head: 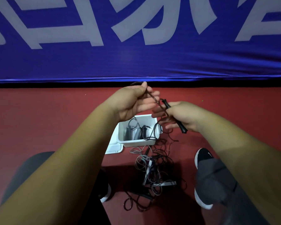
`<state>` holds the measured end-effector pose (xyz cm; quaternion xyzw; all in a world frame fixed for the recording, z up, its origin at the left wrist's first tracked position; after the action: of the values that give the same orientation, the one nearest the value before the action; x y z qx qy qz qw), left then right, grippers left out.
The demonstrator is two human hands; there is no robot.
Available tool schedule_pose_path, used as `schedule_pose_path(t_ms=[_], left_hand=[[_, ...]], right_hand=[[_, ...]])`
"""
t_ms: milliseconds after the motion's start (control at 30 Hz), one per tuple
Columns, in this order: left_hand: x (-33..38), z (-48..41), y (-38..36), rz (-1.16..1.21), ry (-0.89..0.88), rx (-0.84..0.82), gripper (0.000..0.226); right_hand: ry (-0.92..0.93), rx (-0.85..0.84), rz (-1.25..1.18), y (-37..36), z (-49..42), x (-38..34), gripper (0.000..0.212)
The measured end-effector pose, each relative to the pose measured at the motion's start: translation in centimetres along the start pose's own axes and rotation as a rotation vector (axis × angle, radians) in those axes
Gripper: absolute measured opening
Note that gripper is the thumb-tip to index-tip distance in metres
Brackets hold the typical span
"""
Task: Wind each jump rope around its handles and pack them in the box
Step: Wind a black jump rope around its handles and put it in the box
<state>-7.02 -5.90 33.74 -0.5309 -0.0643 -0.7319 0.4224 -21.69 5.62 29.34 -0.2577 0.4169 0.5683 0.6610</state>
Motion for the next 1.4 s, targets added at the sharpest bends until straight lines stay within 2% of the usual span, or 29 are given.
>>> schedule_pose_path(t_ms=[200,267,333,433,533,667,800,900,1000,1167,1400], left_hand=[[1.5,-0.5,1.7,0.444,-0.109,0.077,0.027],[1.8,-0.7,2.5,0.567,-0.126,0.131,0.025],[1.9,-1.1,3.3,0.584,-0.151,0.199,0.021],[1.5,-1.6,4.0,0.315,-0.127,0.259,0.02],[0.3,-1.3,3.5,-0.054,0.046,0.235,0.029],[-1.6,-0.4,2.0,-0.534,0.217,0.031,0.055],[-2.6,0.1,1.1,-0.663,0.34,-0.192,0.086],[-2.7,0.2,1.1,-0.698,0.322,-0.224,0.089],[-2.9,0.0,1.7,-0.6,0.319,-0.226,0.084],[-3.3,-0.6,2.4,-0.552,0.342,-0.1,0.066],[-2.4,-1.2,4.7,-0.646,0.131,0.358,0.072]], right_hand=[[0.062,-0.096,-0.059,-1.0,0.2,-0.1,0.043],[0.105,-0.12,-0.129,-1.1,0.1,-0.3,0.032],[0.159,-0.145,-0.188,-1.2,0.1,-0.4,0.017],[0.224,-0.081,-0.302,-1.1,0.0,-0.8,0.014],[0.243,0.027,-0.463,-0.9,0.2,-1.6,0.011],[0.241,0.131,-0.66,-0.1,0.3,-2.3,0.01],[0.251,0.223,-0.79,0.8,-0.1,-2.3,0.009],[0.231,0.274,-0.863,1.6,-0.5,-1.8,0.009],[0.213,0.337,-0.927,2.3,-0.9,-1.3,0.009],[0.205,0.517,-1.016,3.8,-1.5,-0.4,0.011],[0.122,0.65,-1.081,5.2,-2.0,0.8,0.009]])
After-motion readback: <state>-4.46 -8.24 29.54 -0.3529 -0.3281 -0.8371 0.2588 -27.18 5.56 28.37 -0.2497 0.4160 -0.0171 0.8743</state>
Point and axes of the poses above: each hand's wrist, its own z-axis away from the middle knuckle, its own y-axis out of the back of the hand, x = y × z, the point moved 2 cm from there along -z, towards the middle knuckle, and after that the axes turned 2 degrees about y, right-handed, at the moved point
